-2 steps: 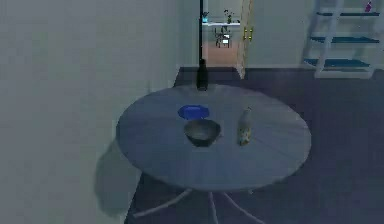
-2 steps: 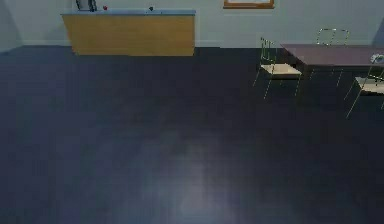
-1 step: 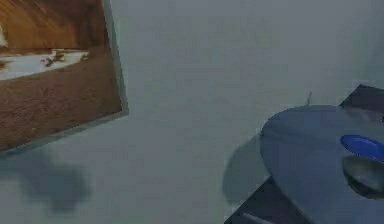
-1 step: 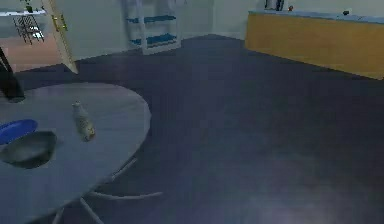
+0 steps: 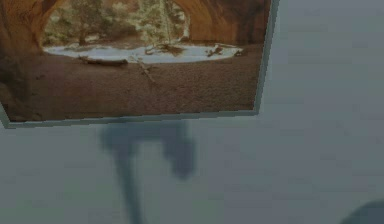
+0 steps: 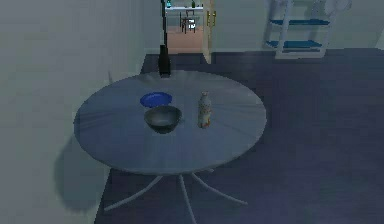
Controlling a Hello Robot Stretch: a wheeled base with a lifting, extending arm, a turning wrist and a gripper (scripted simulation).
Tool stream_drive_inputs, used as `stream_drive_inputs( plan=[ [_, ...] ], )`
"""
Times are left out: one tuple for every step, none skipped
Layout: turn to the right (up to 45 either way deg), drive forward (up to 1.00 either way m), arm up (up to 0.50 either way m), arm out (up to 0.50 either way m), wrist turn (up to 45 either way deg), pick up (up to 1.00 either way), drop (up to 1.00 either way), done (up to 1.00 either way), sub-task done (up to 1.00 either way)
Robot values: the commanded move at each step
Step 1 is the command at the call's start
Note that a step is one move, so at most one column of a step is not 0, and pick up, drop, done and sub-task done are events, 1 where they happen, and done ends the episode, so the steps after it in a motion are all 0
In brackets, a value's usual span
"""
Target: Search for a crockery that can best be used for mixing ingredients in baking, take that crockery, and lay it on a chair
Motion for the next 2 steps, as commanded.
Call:
stream_drive_inputs(
  plan=[
    [0.0, 0.0, 0.5, 0.0, 0.0, 0.0, 0.0, 0.0, 0.0],
    [0.0, 0.0, 0.38, 0.0, 0.0, 0.0, 0.0, 0.0, 0.0]
  ],
)
